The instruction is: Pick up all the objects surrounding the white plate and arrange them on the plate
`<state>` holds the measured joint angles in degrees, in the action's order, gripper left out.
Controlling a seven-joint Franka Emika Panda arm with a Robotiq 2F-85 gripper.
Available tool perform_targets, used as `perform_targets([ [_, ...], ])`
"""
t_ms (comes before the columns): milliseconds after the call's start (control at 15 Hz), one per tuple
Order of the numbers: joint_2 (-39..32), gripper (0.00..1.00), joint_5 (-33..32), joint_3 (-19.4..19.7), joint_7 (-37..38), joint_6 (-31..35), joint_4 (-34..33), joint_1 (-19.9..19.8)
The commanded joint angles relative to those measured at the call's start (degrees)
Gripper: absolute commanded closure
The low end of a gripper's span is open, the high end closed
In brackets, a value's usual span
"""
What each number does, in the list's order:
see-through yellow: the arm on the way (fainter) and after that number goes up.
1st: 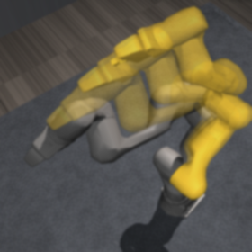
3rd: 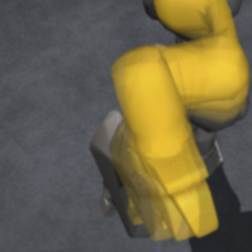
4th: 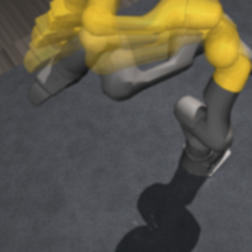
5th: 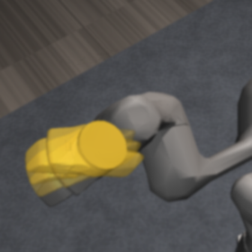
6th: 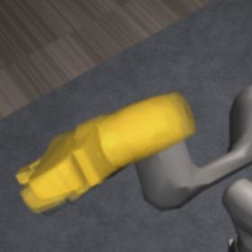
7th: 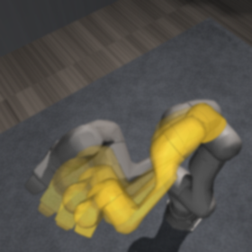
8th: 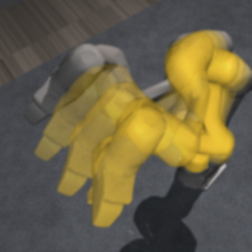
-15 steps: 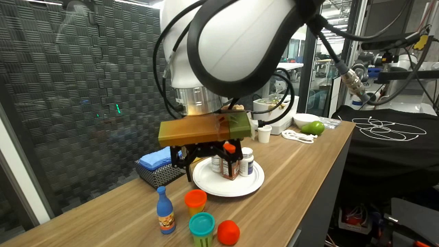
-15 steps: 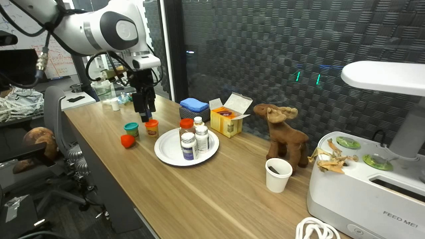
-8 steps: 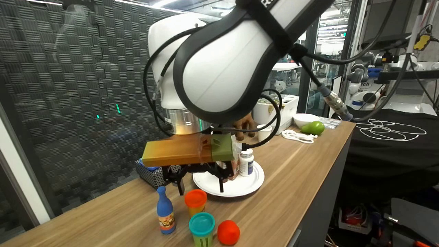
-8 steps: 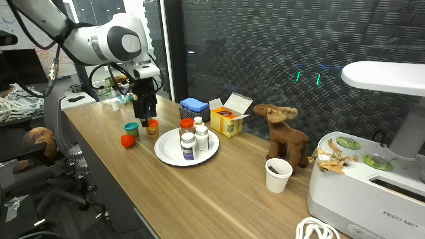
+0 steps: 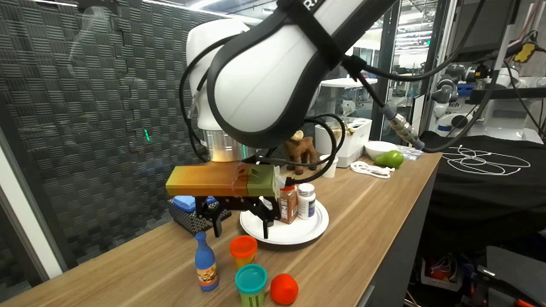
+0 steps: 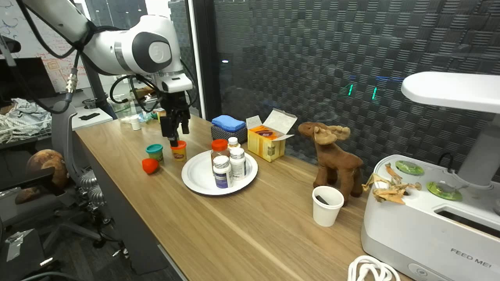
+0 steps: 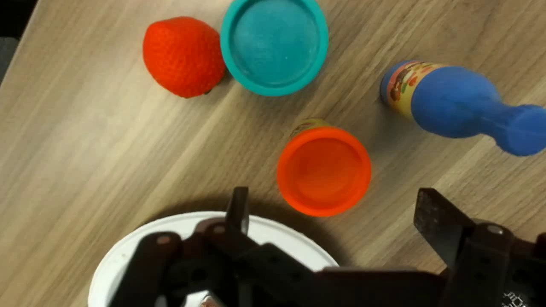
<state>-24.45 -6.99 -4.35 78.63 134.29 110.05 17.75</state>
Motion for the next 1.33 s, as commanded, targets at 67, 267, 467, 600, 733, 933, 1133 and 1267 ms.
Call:
perform_targets([
  [67, -1.19, 0.00, 3.30, -0.20, 0.15, 0.47, -1.52, -0.12],
  [267, -1.62, 0.00, 4.25, -0.27, -0.27, 0.36, -1.56, -0.19],
  [467, -1.96, 0.00, 4.47, -0.04, -0.04, 0.34, -1.48, -0.01],
  [600, -2.13, 0.15, 4.41, 0.06, 0.11, 0.37, -1.52, 0.06],
  [733, -2.33, 0.34, 4.30, 0.10, -0.01, 0.22, -1.58, 0.09],
  [933, -2.24, 0.58, 4.28, 0.15, -0.02, 0.32, -1.48, 0.08],
  [1133, -1.65, 0.71, 4.14, 0.32, 0.22, 0.35, -1.27, 0.10],
  [1267, -0.91, 0.71, 4.36, 0.51, 0.42, 0.47, -1.08, -0.14],
])
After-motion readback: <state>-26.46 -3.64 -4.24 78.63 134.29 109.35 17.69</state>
